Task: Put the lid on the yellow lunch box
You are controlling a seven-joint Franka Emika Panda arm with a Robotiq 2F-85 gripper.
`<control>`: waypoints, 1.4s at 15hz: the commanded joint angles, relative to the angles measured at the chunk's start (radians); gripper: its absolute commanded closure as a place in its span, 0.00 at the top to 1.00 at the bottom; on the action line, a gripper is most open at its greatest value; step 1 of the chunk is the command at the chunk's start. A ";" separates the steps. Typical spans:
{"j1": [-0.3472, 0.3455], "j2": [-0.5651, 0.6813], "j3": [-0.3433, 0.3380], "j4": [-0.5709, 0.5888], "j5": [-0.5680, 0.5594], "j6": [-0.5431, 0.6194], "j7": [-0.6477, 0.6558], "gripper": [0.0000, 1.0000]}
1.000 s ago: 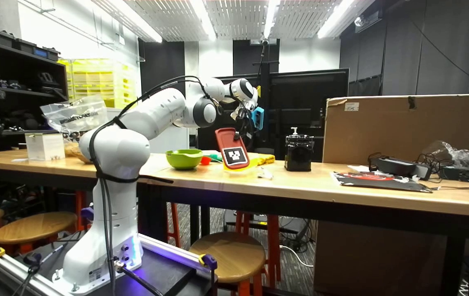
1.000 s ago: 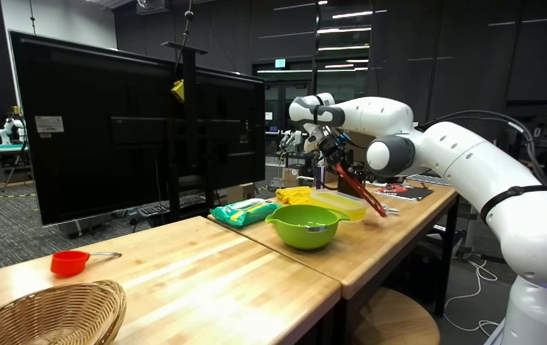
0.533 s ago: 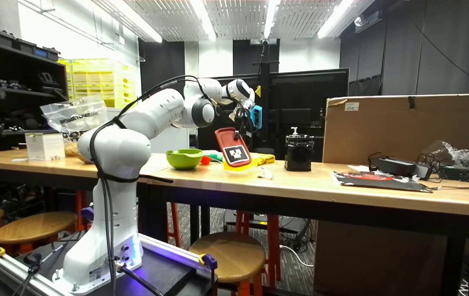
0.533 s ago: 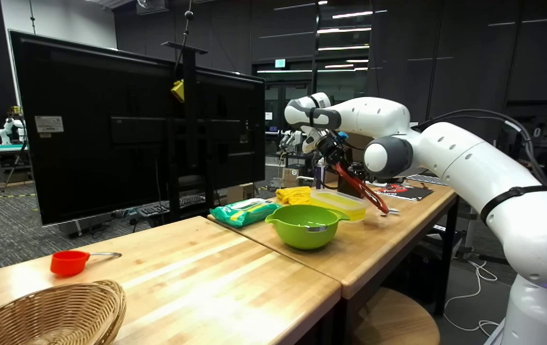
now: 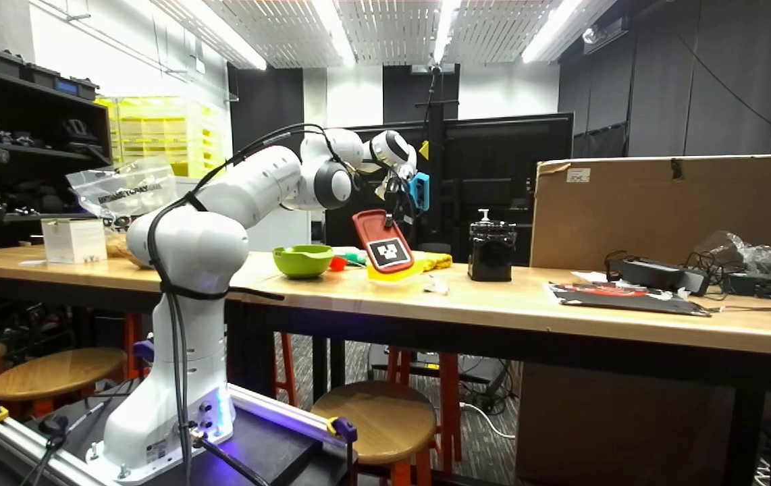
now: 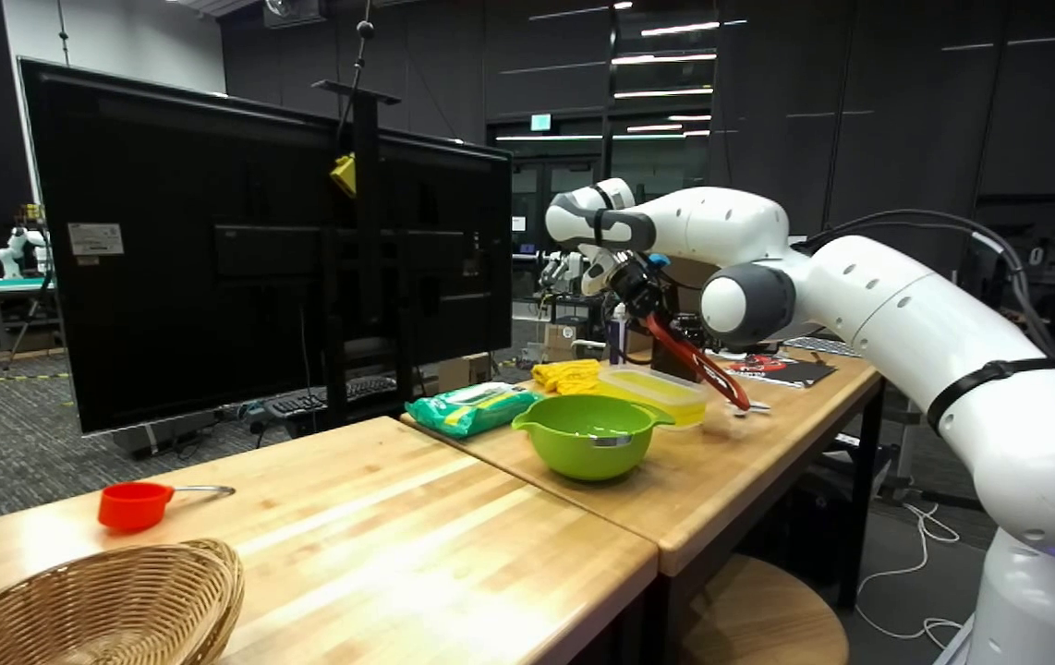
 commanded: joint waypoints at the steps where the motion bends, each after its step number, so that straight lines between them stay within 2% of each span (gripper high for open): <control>1: 0.015 0.019 -0.020 0.047 -0.020 -0.023 -0.024 0.03; 7: 0.040 0.016 -0.053 0.041 -0.099 0.014 -0.089 0.03; 12: 0.056 0.003 -0.085 0.045 -0.158 0.087 -0.160 0.03; 14: 0.048 -0.007 -0.081 0.065 -0.138 0.128 -0.188 0.03; 15: 0.039 -0.051 -0.059 0.010 -0.126 0.171 -0.176 0.03; 17: 0.022 -0.072 -0.040 0.019 -0.091 0.209 -0.177 0.03; 21: 0.016 -0.129 -0.029 0.008 -0.064 0.255 -0.177 0.03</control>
